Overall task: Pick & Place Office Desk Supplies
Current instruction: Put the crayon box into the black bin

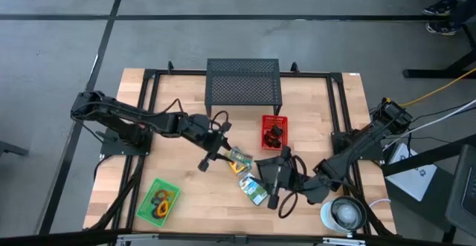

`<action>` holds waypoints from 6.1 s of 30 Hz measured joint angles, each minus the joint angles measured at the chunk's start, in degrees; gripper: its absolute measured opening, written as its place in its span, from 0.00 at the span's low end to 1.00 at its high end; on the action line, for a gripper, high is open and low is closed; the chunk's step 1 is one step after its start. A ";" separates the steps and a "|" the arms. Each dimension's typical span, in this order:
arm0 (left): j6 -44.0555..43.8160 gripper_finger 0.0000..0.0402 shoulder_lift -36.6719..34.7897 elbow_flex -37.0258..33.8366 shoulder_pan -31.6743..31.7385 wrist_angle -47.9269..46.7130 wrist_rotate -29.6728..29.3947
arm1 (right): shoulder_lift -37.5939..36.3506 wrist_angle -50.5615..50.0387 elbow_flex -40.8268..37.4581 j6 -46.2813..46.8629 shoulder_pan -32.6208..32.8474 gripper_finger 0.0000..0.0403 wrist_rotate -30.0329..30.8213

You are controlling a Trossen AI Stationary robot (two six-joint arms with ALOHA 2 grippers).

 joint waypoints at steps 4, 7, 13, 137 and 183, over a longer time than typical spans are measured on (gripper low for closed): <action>-0.98 0.21 -0.19 -0.02 1.17 -0.12 6.76 | 0.15 -0.07 0.02 1.05 -1.58 0.62 -1.89; -0.89 0.21 -0.19 -0.02 1.90 -0.67 14.44 | 0.49 -0.41 0.02 1.72 -2.93 0.62 -4.82; -0.16 0.21 -0.19 -0.02 2.30 -2.86 21.87 | 0.61 -0.62 0.02 -0.55 -2.40 0.62 -4.72; -1.80 0.35 0.53 -0.02 5.92 -3.85 5.84 | 14.73 -72.08 16.88 74.74 0.22 0.24 12.11; -0.07 0.35 0.57 -0.07 5.90 -5.49 5.95 | 15.45 -71.13 9.85 89.41 -0.35 0.24 -8.42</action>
